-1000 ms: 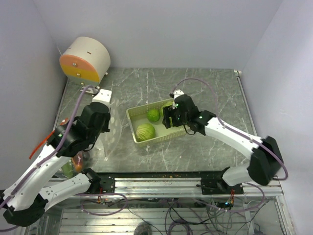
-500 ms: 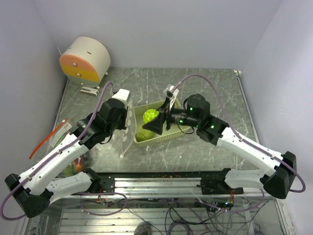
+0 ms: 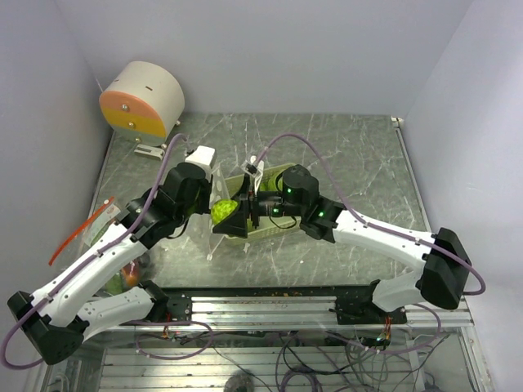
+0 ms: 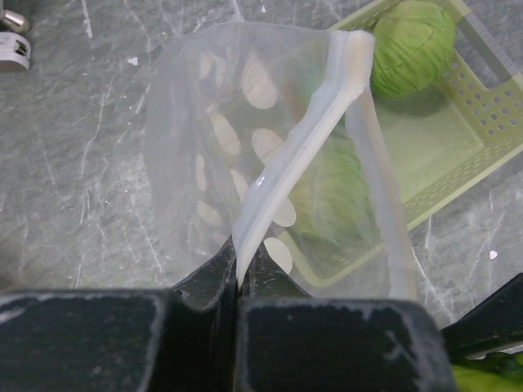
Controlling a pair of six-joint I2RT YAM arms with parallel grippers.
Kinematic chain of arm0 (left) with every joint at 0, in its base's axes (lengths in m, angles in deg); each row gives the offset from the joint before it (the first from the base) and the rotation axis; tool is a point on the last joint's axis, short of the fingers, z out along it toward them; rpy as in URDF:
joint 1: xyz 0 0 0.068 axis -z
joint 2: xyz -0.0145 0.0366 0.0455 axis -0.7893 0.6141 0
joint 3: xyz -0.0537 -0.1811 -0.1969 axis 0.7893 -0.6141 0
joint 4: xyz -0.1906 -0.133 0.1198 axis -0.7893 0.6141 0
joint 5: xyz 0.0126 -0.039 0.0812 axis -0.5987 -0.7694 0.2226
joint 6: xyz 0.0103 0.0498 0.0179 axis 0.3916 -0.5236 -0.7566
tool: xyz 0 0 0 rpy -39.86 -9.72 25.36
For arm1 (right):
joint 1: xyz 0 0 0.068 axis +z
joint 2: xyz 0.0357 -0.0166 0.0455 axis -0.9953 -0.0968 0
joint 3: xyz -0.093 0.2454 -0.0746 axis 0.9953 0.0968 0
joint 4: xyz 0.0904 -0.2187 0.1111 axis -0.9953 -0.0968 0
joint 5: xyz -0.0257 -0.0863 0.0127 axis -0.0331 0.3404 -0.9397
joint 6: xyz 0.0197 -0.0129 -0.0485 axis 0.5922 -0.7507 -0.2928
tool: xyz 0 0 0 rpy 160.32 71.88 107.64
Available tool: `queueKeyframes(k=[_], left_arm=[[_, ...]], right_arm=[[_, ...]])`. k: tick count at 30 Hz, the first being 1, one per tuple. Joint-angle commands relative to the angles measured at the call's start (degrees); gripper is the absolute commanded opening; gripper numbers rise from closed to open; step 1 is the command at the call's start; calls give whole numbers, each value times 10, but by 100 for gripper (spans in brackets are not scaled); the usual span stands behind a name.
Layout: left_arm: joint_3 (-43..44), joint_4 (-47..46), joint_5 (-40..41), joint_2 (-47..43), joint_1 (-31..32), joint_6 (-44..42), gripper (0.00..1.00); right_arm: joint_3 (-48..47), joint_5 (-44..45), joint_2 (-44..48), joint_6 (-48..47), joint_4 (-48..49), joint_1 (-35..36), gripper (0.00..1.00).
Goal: Place the food in the zip-top bag and seal the zipper
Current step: Place the fake fruit in the zipper food storage bag.
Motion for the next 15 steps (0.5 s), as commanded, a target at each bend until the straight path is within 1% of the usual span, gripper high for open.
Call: queueKeyframes(k=[1,4,8,11,15], left_arm=[[3,-25,-25,-18,-1,10,7],[1,-20,-32,-29,-1,12,7],[-3,-21,-59,-50,-1,20,7],[-6,-21,-76,-64,-1,29,7],[-15,-25,-99,-87,-1,43,7]], right_arm=[[6,23,-20,-3,27,11,41],[7,45,-30,-16,10,11,41],[9,96,-44,-19,-6,11,41],[0,157,-52,-15,-25,11,41],[-23,260,-59,-15,-75,11,41]])
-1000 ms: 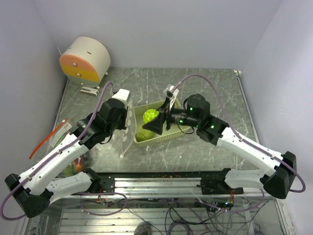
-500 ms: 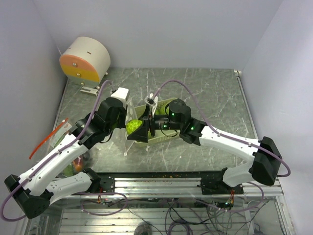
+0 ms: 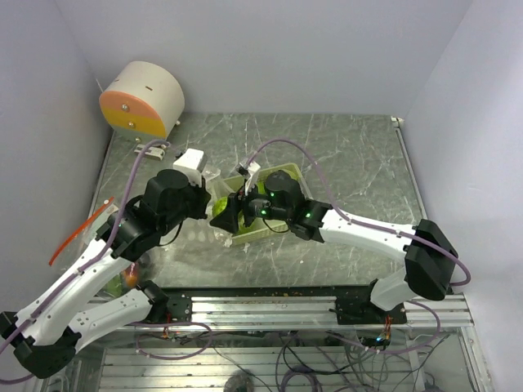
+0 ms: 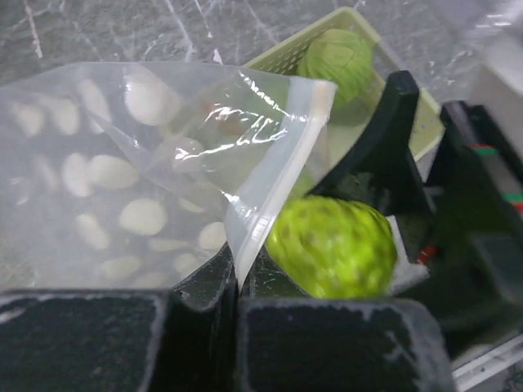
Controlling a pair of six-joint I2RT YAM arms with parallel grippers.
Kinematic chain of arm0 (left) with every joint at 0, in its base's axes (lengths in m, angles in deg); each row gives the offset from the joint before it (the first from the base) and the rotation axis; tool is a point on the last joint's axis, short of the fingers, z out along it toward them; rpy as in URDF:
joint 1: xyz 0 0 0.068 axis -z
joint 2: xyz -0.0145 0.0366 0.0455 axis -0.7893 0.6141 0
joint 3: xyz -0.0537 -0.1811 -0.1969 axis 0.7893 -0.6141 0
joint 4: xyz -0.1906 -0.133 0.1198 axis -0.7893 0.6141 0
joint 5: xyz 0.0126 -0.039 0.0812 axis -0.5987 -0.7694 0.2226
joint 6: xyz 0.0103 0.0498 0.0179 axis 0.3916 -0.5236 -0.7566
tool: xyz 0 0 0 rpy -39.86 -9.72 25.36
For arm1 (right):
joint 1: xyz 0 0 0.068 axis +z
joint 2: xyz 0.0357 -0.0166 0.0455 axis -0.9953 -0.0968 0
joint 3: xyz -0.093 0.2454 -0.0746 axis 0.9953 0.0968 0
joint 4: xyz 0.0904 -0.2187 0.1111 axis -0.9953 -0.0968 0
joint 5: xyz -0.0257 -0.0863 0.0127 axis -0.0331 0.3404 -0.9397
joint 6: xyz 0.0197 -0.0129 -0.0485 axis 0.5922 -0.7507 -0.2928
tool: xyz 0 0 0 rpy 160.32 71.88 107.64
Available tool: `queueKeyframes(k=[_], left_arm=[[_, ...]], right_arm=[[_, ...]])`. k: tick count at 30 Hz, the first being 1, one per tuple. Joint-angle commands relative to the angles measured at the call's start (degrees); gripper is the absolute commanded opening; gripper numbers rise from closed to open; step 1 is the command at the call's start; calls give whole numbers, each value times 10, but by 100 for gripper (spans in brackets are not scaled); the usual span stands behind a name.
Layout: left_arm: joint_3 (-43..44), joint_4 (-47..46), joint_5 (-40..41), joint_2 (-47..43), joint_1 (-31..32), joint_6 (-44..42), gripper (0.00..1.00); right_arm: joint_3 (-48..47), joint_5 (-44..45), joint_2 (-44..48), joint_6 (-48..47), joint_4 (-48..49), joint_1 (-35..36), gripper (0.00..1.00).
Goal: Place the food in the zip-top bag and seal the zipper
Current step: Place the fake fruit in the zipper food storage bag.
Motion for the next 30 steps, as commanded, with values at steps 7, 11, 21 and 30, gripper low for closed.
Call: queueKeyframes(k=[7,11,21,30], left_arm=[[-43,-57,-72,-54,1,49,7],[-56,-76,-100,-50,1,68,7],[-73,-103,-93,-61,1,87,7],[-63,-64,-43,-61,1,80,7]], right_arm=[[-53,181,-12,3,-70,1,46],[-81,202,-21,10,-80,8,51],[-131,248,-36,-13,-158,37,99],[-95,222,59,-46,-161,39,100]])
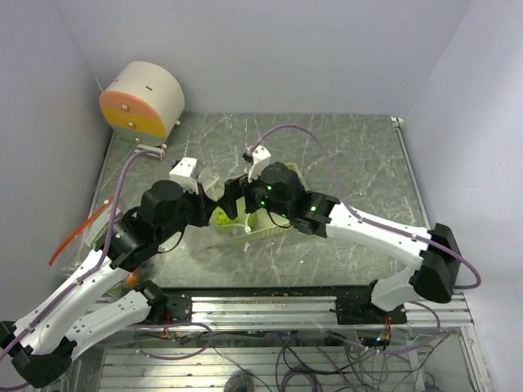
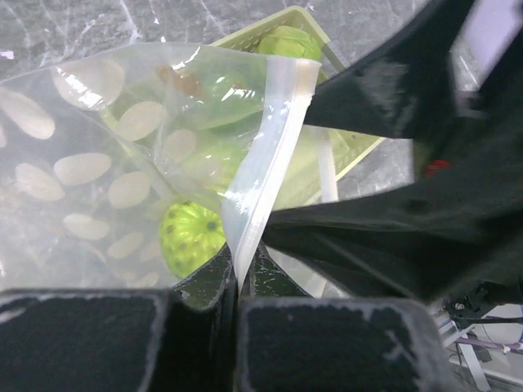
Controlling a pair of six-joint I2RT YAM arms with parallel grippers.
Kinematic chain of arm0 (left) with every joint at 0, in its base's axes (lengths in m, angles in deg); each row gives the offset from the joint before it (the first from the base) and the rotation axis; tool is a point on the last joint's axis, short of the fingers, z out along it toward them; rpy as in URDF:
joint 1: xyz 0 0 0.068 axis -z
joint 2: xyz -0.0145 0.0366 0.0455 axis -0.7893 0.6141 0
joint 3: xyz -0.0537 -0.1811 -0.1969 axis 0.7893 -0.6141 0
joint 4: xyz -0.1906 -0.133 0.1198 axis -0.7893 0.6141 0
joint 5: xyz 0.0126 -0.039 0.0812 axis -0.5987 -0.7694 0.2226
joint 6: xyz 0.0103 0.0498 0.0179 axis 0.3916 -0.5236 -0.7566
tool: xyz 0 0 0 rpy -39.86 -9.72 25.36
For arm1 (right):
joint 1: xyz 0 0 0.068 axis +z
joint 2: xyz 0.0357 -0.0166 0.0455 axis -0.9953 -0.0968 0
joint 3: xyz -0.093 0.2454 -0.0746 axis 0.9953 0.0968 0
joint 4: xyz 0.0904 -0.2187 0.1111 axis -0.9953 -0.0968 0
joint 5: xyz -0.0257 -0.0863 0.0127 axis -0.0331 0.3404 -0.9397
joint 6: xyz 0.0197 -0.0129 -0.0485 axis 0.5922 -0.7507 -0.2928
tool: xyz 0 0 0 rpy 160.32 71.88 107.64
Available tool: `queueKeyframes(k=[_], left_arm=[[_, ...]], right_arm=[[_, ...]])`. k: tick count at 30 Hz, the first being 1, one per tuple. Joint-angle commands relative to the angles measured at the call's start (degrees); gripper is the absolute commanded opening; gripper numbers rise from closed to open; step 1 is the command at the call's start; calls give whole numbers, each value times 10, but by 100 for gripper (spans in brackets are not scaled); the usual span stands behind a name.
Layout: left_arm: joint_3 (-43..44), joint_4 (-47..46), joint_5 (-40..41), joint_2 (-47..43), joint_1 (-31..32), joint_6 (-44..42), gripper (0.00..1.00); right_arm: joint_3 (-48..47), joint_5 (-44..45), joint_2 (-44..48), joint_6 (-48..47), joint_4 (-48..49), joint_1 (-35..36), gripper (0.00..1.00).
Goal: Place the food in the zip-top bag and seal the zipper
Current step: Place the fake fruit in the zipper food storage bag, then pick up the fake vegetable from the bin.
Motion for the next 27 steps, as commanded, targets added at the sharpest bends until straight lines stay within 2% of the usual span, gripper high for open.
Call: queueKeyframes(k=[1,6,9,11,13,17,27], left_arm=[[16,11,46,-2,2,-4,7],[35,68,120,-14,2,-19,7],[61,100,162,-29,2,-22,7],[59,88,165,-44,2,-24,7],[62,92,161,-45,2,-25,7],[84,143,188,-36,2,-25,7],[112,194,219,-84,2,-26,7]], right_arm=[[20,-39,89,-27,26,15,100],[78,-59,184,-50,66,14,100],[87,-3,217,-45,56,13,100],[75,56,212,-36,17,7,100],[64,107,192,-12,-31,-10,100],[43,90,121,13,-87,-47,100],[-2,24,-66,18,-80,-58,100]])
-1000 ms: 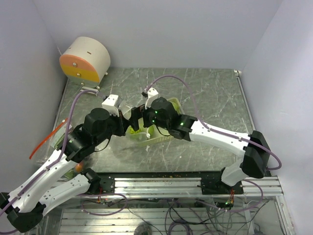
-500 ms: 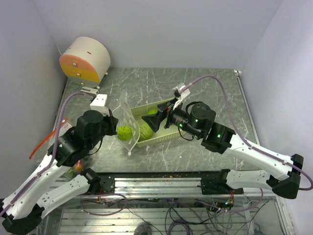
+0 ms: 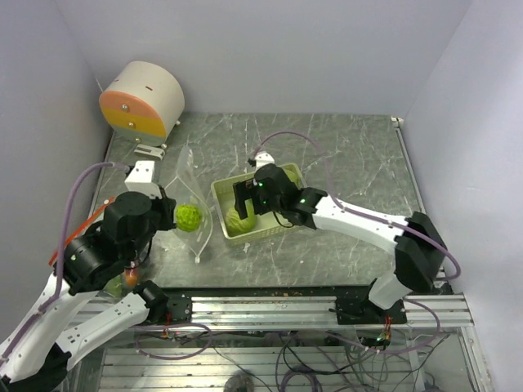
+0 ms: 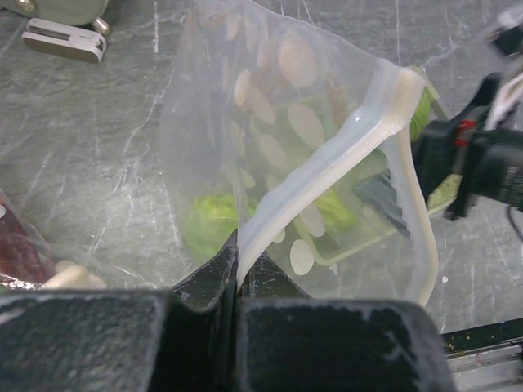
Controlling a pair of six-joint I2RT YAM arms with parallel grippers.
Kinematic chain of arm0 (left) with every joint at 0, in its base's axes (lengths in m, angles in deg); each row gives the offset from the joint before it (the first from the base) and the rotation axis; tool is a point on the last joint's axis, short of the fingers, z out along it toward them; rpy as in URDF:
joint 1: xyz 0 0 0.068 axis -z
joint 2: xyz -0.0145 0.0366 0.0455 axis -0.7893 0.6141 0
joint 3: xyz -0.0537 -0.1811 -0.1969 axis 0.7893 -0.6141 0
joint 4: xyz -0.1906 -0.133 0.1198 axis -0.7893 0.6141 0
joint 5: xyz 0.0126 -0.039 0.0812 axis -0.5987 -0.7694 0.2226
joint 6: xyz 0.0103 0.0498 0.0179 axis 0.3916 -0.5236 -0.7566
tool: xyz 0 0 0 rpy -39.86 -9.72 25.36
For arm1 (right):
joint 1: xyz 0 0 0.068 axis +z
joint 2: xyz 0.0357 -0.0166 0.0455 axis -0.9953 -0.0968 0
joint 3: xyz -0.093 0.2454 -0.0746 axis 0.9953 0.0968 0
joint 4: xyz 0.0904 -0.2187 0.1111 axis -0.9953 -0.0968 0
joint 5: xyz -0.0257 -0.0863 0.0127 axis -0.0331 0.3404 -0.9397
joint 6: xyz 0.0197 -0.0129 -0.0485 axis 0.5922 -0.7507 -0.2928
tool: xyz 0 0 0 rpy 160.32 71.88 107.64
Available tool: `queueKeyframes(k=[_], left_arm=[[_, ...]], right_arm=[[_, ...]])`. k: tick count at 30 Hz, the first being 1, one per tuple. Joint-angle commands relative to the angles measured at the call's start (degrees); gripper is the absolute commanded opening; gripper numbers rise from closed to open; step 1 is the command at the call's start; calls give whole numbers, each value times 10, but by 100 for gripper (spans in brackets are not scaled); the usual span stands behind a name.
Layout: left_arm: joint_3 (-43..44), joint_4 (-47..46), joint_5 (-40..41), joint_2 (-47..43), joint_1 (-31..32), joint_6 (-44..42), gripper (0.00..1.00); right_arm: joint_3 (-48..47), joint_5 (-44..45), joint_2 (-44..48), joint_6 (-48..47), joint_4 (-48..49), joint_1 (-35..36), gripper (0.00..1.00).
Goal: Place the food in the zip-top bag and seal the zipper
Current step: Pick up the fake vegetable from the bin, then place the fake vegetable in the zipper food storage bag.
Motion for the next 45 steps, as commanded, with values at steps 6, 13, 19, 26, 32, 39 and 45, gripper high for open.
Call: queueKeyframes(k=[6,13,19,26,32,39,45], left_arm=[[2,13,-4,-34,1,4,7],[-14,-8,-20,-21,1,3,7],[-21,-14,-21,-12,1,4,7],[-27,-17,-21,-7,1,9,7],[-60,-65,-57,27,1,12,7],[-72,-117,-78,67,1,6,7],[-60,-119,-76,83,1,-2,7]], right_arm=[[-50,-63,-138,20,8,-8,100],[-54,-80,-182,31,-6,-10,95],[-49,-61,-148,20,-6,-10,29],[-31,-63,-22,-7,13,-17,20],[36,-191,134,-46,94,-20,20],[71,-435,203,-75,173,-10,18],[78,-534,177,-71,236,18,18]])
